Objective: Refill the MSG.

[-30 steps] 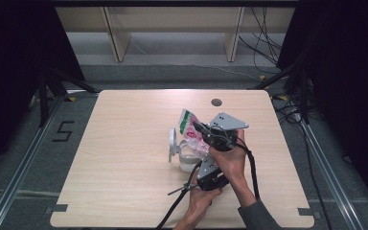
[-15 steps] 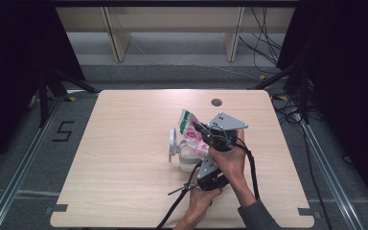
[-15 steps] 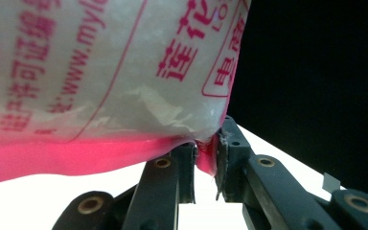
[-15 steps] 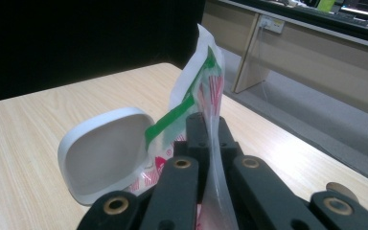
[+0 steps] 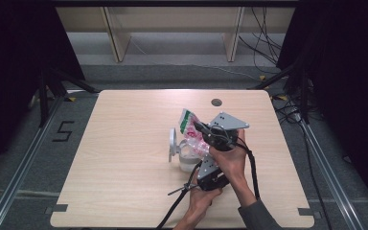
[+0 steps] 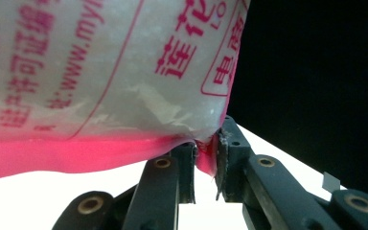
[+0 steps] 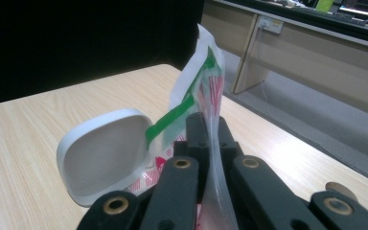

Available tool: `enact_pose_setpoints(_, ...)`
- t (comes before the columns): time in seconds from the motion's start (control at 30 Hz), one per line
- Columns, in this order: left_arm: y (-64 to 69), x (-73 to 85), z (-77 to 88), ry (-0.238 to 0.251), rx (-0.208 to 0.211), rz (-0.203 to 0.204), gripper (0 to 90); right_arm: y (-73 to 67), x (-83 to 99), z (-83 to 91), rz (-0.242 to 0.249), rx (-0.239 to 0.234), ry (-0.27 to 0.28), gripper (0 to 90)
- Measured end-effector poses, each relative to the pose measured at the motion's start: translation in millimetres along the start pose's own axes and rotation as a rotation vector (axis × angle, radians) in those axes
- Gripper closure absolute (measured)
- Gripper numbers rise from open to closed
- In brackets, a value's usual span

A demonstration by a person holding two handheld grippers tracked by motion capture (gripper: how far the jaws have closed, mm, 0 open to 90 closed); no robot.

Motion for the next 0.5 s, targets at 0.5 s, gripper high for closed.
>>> enact_pose_setpoints(0.5, 0.3, -0.5, -0.4, 0.006, 0.004, 0.002, 79.3, -1.2, -0.4, -0.9, 0.008, -0.004, 0.002, 90.0)
Point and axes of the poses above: each handheld gripper's, and its own axes: z roughly backward along the jaws, x roughly out of its underside, y roughly to its right, the point moved 8 cm from there along -z, roughly forward along the jaws, and after that the axes turned 1 degree about y, right-handed, at the moved point
